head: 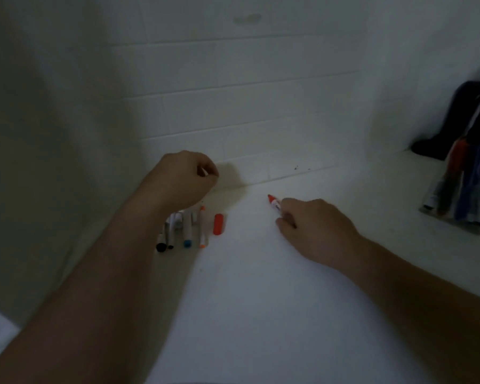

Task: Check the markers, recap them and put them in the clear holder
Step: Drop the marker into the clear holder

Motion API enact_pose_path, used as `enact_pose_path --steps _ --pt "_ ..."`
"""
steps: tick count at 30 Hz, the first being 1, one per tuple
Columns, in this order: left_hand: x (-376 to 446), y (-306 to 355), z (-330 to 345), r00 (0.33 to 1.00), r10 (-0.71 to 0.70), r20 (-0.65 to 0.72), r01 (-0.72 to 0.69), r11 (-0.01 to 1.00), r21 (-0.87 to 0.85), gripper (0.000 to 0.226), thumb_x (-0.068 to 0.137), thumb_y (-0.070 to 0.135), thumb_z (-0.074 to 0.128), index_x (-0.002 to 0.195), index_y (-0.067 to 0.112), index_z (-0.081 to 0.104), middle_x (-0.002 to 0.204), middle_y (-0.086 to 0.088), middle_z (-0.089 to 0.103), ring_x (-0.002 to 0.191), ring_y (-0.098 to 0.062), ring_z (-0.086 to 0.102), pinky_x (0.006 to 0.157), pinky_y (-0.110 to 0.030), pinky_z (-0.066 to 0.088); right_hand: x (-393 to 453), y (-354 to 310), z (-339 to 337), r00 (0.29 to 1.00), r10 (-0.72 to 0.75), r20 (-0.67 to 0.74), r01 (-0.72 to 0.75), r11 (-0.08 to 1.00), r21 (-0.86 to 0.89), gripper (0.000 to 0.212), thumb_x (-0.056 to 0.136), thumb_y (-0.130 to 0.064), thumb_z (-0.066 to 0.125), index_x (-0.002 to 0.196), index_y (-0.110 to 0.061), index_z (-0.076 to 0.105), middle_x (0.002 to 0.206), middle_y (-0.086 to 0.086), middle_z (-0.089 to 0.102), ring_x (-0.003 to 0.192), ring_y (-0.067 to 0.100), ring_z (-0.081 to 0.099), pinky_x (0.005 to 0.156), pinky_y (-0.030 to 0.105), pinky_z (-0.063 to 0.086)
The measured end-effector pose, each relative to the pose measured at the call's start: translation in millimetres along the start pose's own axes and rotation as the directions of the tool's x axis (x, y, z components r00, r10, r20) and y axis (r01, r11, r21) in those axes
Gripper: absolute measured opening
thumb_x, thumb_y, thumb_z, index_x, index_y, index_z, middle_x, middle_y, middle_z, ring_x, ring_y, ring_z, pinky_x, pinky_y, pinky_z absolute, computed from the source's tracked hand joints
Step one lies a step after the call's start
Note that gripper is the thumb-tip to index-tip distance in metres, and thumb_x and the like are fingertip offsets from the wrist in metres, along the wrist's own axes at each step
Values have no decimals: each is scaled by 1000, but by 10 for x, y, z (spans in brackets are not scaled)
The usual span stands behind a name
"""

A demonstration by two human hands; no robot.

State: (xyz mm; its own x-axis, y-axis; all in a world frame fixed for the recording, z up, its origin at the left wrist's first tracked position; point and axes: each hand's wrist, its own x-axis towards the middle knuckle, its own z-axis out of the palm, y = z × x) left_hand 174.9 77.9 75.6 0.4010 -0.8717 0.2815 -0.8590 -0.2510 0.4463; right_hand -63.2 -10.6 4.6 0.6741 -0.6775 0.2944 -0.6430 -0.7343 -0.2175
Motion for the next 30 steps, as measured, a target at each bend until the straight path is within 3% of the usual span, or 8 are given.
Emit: enact_pose_path --steps 3,5,8,12,14,17,22,30 --pt "-36 87 25 998 7 66 -13 997 82 14 88 44 64 96 35 72 90 14 69 75 -3 64 62 -19 46 -17 153 -13 982 131 -140 -84 950 301 26 100 -39 44 81 -29 31 69 2 57 63 30 53 56 36 40" --pt "-72 156 77 983 5 182 -27 993 119 20 85 55 65 94 38 70 85 15 70 75 -5 67 62 -22 46 18 234 -25 960 215 -182 -129 910 395 10 102 -34 43 95 -28 38 67 2 57 60 28 55 55 38 43" --pt "-152 254 179 901 -42 431 -63 972 227 34 78 70 65 98 43 65 84 16 71 70 -6 70 67 -25 51 60 333 6 939 302 -165 -174 829 531 13 103 -33 42 115 -32 39 74 6 64 65 28 62 60 42 52" --pt "-174 318 229 860 -19 509 -115 966 231 28 80 59 72 103 43 65 97 15 69 60 -1 69 67 -28 58 65 379 46 939 298 -171 -163 826 540 37 103 -27 40 137 -38 33 96 10 70 84 32 66 79 45 55" --pt "-146 320 283 899 58 434 -181 952 248 29 83 59 68 108 44 65 98 19 68 70 7 63 67 -16 47 67 366 29 951 261 -167 -139 840 525 52 100 -15 42 146 -37 31 106 6 66 93 28 63 85 40 53" --pt "-108 307 427 957 146 249 -162 986 43 25 86 45 73 111 42 69 96 21 69 88 6 63 78 -15 44 94 373 25 948 227 -222 -88 860 502 51 98 -8 40 141 -37 40 105 4 59 89 24 57 79 39 49" --pt "-120 309 640 989 131 70 -106 953 -282 19 82 18 79 86 35 72 83 18 72 77 7 66 72 -13 46 100 383 10 919 198 -340 2 862 507 23 103 -42 44 117 -31 59 96 -1 67 89 20 60 81 40 50" --pt "-69 254 714 991 117 -72 -134 931 -340 27 73 12 82 79 34 69 74 17 69 72 -1 63 71 -23 49 74 359 -4 923 95 -372 50 931 362 28 89 -54 61 106 -34 72 88 -9 54 87 18 57 77 36 50"
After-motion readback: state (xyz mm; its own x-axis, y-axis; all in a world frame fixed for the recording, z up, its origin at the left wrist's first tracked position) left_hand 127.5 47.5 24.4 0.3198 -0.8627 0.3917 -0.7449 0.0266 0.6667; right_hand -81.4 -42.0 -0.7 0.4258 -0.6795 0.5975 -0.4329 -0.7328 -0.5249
